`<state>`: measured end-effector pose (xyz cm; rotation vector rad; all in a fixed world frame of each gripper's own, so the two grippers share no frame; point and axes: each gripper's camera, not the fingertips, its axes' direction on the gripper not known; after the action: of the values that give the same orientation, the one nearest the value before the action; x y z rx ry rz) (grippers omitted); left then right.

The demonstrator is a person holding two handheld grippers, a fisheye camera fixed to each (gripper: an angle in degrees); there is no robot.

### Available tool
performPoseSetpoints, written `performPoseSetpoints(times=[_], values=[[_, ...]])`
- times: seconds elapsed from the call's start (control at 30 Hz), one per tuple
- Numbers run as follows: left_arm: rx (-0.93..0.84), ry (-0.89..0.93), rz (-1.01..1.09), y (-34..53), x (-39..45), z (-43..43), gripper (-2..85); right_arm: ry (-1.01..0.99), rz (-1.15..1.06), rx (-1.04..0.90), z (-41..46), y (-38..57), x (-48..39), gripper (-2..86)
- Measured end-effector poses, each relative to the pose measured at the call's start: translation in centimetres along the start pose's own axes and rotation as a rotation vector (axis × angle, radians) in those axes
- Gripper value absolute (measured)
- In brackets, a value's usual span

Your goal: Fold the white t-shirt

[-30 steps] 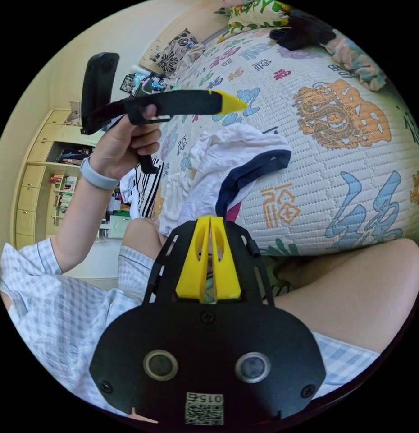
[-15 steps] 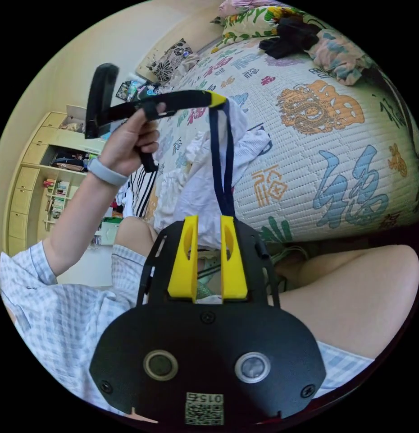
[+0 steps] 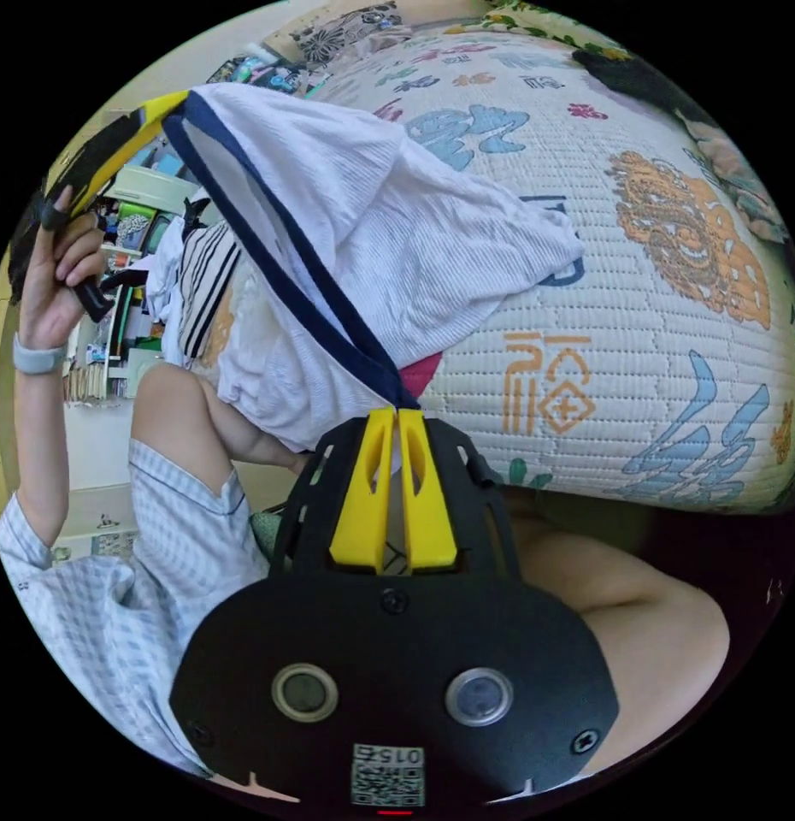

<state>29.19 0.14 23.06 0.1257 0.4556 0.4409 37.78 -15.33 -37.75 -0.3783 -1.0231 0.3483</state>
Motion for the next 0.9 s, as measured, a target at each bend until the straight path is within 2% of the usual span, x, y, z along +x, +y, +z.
performPoseSetpoints(times=[0.2, 0.47, 0.67, 0.9], values=[[0.305, 0.042, -0.028, 3.7, 0.9, -14.9, -0.5, 0.08, -0.097, 0.291, -8.8, 4.7, -7.7, -0.8], [0.678, -0.008, 0.055, 8.3, 5.2, -34.4, -0.5, 0.369, -0.393, 0.763, -25.4, 12.6, -23.3, -0.9], [0.866, -0.087, 0.105, 12.4, 8.8, -44.1, -0.6, 0.524, -0.519, 0.939, -29.7, 18.1, -32.1, -1.0], [1.006, -0.124, 0.146, 15.8, 11.2, -52.2, -0.6, 0.598, -0.596, 1.045, -31.7, 22.0, -38.2, -1.0]])
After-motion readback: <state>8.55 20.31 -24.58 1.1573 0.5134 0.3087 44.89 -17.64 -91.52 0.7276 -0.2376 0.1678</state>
